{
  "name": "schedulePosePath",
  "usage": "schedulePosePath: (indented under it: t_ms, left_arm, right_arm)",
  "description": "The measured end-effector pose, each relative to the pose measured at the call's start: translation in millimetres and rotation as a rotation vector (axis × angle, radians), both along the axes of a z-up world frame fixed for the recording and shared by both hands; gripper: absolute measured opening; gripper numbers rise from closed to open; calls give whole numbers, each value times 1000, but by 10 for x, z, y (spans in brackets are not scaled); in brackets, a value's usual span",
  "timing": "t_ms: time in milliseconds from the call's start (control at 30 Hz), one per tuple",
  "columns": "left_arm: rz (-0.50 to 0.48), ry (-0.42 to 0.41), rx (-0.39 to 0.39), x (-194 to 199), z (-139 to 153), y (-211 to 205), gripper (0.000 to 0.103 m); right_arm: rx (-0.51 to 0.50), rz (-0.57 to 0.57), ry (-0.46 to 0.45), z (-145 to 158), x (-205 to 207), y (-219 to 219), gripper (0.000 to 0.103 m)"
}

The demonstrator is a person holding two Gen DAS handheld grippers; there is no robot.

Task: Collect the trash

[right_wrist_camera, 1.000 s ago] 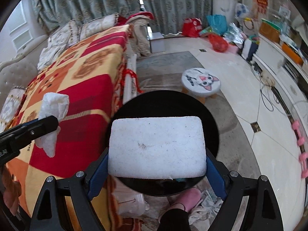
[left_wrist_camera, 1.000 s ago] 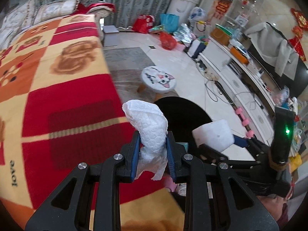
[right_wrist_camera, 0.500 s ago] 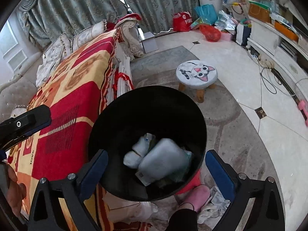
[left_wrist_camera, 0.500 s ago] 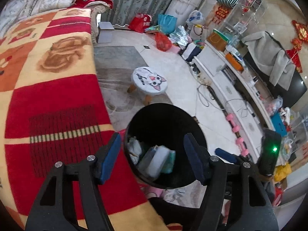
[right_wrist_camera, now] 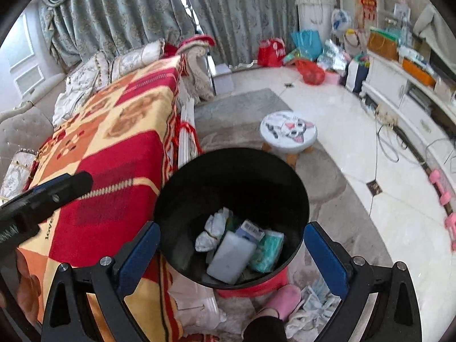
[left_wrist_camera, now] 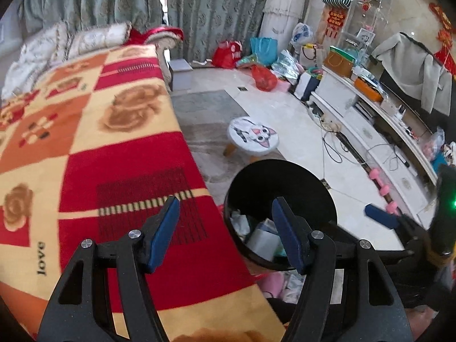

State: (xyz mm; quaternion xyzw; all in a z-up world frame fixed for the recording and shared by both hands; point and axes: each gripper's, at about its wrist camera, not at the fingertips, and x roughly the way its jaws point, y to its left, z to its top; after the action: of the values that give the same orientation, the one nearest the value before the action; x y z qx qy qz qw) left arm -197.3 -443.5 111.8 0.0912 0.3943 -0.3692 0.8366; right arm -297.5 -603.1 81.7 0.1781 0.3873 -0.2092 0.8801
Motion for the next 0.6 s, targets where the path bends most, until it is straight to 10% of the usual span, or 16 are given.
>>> schedulePosePath:
  t_ms: [600]
  left_arm:
    - [94,-190,-72,-274,436,597,66]
  right_arm:
    - [-212,-49,-161,656,-246,495,100]
